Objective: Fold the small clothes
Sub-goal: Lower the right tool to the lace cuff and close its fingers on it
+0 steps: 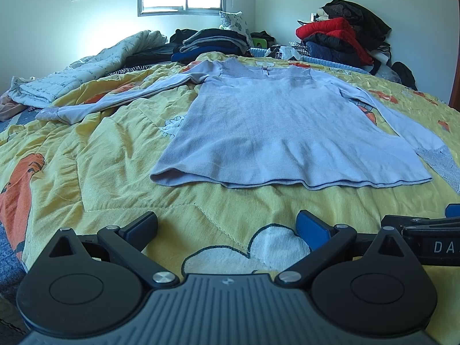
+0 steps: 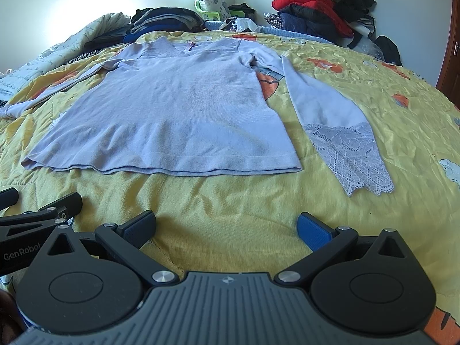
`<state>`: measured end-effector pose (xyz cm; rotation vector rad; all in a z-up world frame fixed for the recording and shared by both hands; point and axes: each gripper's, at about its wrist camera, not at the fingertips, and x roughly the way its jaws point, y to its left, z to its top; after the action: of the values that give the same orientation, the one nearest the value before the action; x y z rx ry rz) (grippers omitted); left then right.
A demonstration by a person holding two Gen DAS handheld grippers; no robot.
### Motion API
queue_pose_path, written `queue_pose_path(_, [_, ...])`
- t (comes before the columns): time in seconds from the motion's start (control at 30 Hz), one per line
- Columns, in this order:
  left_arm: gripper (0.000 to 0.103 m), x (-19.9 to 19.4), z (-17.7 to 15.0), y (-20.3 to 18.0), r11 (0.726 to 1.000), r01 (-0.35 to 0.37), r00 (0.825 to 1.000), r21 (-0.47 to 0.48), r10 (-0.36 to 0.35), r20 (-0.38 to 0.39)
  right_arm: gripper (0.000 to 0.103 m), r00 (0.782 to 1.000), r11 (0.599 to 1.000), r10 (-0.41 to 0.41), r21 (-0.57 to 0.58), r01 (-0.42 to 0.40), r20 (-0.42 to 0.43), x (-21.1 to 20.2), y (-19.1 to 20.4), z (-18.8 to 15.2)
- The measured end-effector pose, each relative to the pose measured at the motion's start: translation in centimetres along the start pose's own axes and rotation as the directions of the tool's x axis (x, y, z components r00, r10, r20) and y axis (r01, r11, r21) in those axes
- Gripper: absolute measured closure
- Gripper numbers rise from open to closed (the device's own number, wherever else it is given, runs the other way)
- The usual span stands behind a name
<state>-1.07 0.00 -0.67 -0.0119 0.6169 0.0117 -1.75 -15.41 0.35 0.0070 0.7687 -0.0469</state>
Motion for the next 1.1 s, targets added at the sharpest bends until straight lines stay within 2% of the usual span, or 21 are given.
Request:
queue_pose_path(0.13, [0.0, 0.2, 0.1, 0.0, 1.0, 0.002, 1.0, 0.005, -0.002, 0.001, 0.0, 1.0, 1.0, 0.005, -0.007, -0.005, 0.008, 0.0, 0.0, 0.0])
queue_pose_path(0.23, [0.0, 0.4, 0.8, 0.3, 1.0, 0.021, 0.999, 0.017, -0.02, -0.037, 0.001, 1.0, 0.999, 0.017, -0.036, -0.017, 0.006, 0.0, -0.2, 0.1])
queue_pose_path(0.33, [0.0, -0.1, 1.3, 1.1, 1.0, 0.023, 0.999, -0.004, -0.023, -0.037, 0.002, 0.998, 0.998, 0.061, -0.028, -0.061, -0.006, -0.7, -1.5, 0.8])
queue_pose_path(0.4, [0.0, -0.9, 1.8, 1.7, 1.0, 0.001, 1.0, -0.013, -0.001, -0.001, 0.003, 0.992, 0.993, 0.117, -0.006, -0.117, 0.055, -2.0, -3.0, 1.3])
queue_pose_path(0.47, [0.0, -1.7, 2.7, 2.5, 1.0, -0.008, 0.999, -0.027, 0.009, 0.033, 0.004, 0.974, 0.983, 0.181, 0.001, -0.183, 0.135, -3.5, -4.9, 1.8])
queue_pose_path(0.57, [0.0, -2.3, 4.4, 3.9, 0.997, -0.023, 0.998, -0.068, 0.028, 0.065, 0.009, 0.955, 0.972, 0.221, 0.041, -0.233, 0.199, -4.6, -8.5, 3.2])
queue_pose_path(0.63, [0.0, -2.4, 5.3, 4.8, 0.993, -0.037, 0.996, -0.113, 0.046, 0.082, 0.013, 0.96, 0.966, 0.217, 0.102, -0.238, 0.178, -4.3, -11.1, 4.2])
queue_pose_path(0.7, [0.0, -2.4, 6.2, 5.8, 0.985, -0.041, 0.994, -0.167, 0.057, 0.097, 0.024, 0.968, 0.96, 0.208, 0.16, -0.229, 0.137, -3.2, -13.3, 5.1])
queue_pose_path(0.77, [0.0, -1.8, 7.0, 6.6, 0.977, -0.046, 0.994, -0.209, 0.066, 0.089, 0.043, 0.98, 0.971, 0.185, 0.144, -0.193, 0.068, -1.6, -14.3, 5.8])
queue_pose_path(0.8, [0.0, -1.4, 7.3, 6.9, 0.973, -0.052, 0.994, -0.226, 0.073, 0.083, 0.046, 0.987, 0.982, 0.159, 0.1, -0.161, 0.031, -0.7, -14.1, 6.0])
queue_pose_path(0.87, [0.0, -0.5, 7.7, 7.4, 0.967, -0.06, 0.994, -0.249, 0.08, 0.071, 0.048, 0.992, 0.992, 0.123, -0.001, -0.123, -0.018, 0.6, -13.1, 6.1])
queue_pose_path(0.97, [0.0, 1.0, 8.0, 7.7, 0.964, -0.078, 0.995, -0.256, 0.091, 0.042, 0.05, 0.992, 0.986, 0.104, -0.124, -0.112, -0.066, 2.1, -11.2, 5.9])
queue_pose_path(1.07, [0.0, 2.6, 8.2, 7.7, 0.964, -0.093, 0.995, -0.251, 0.098, 0.006, 0.05, 0.992, 0.975, 0.071, -0.201, -0.091, -0.104, 3.6, -10.4, 5.7])
queue_pose_path(1.1, [0.0, 3.1, 8.2, 7.7, 0.964, -0.095, 0.995, -0.25, 0.096, -0.005, 0.05, 0.993, 0.974, 0.081, -0.203, -0.098, -0.09, 3.8, -10.6, 5.8])
